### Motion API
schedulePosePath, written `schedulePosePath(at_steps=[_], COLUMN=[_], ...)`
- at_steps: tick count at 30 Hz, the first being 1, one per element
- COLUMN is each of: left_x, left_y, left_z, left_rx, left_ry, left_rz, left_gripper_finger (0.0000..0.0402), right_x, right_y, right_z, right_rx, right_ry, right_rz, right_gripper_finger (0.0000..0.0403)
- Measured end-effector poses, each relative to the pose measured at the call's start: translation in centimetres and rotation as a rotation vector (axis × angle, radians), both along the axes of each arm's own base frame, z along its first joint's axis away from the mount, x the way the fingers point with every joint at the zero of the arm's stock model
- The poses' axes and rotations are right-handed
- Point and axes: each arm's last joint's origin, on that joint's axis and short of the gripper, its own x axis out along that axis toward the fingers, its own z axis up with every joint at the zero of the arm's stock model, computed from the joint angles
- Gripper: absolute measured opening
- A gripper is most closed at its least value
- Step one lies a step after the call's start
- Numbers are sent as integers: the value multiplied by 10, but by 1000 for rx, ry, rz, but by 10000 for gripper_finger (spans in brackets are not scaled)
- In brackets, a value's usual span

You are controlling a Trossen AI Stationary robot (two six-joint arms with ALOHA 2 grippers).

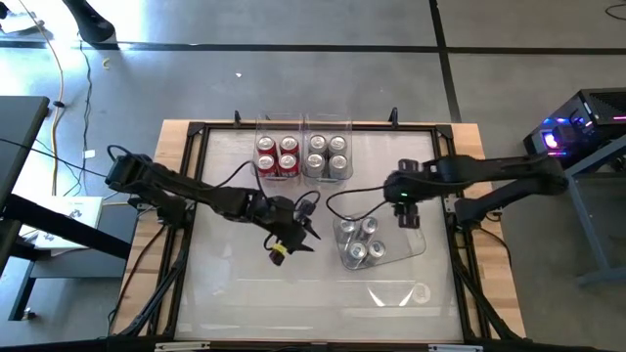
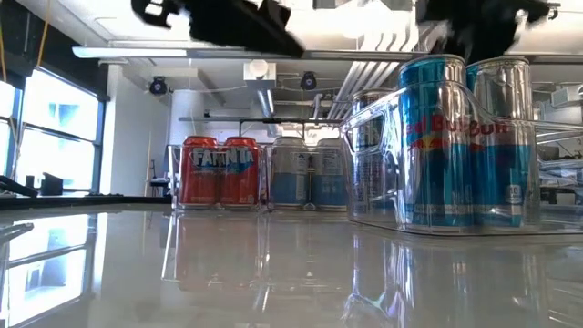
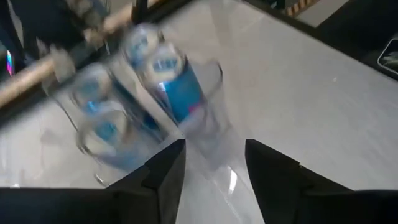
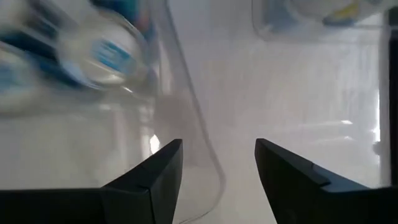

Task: Sort soda cans
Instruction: Move the bottom transparent bin to the top middle of the table

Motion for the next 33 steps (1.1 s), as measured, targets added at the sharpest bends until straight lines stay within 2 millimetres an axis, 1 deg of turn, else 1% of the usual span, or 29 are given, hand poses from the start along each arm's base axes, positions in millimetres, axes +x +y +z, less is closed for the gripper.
schedulePosePath(at_steps=[4,6,8,12,16,18,20,21,23,26,28,29,33], left_x=[10,17,28,52,73,79,84,85,86,88,89,89,92], left_y=[4,6,5,2,-1,-2,-2,-2,-2,-2,-2,-2,-2], left_z=[13,12,7,-5,-11,-16,-23,-27,-33,-38,-42,-42,-46], left_rx=[32,45,53,111,152,179,210,222,245,250,252,253,254], left_ry=[-52,-31,18,121,120,119,131,139,151,165,172,172,170], left_rz=[-62,-89,-136,-191,-217,-219,-212,-208,-201,-202,-202,-202,-202], left_gripper_finger=[181,191,201,211,213,212,208,205,199,186,175,169,144], right_x=[-20,-30,-37,-44,-49,-51,-52,-53,-56,-64,-70,-70,-68], right_y=[23,37,52,83,110,121,127,128,123,107,95,91,68], right_z=[34,46,53,54,50,46,39,35,25,13,6,3,-13], right_rx=[110,193,261,293,267,239,196,181,171,106,49,55,87], right_ry=[-166,-264,-354,-465,-514,-530,-546,-542,-497,-386,-304,-277,-203], right_rz=[-43,-67,-63,-16,-1,-27,-121,-193,-387,-719,-884,-925,-973], right_gripper_finger=[197,197,197,197,197,197,197,197,197,197,197,197,203])
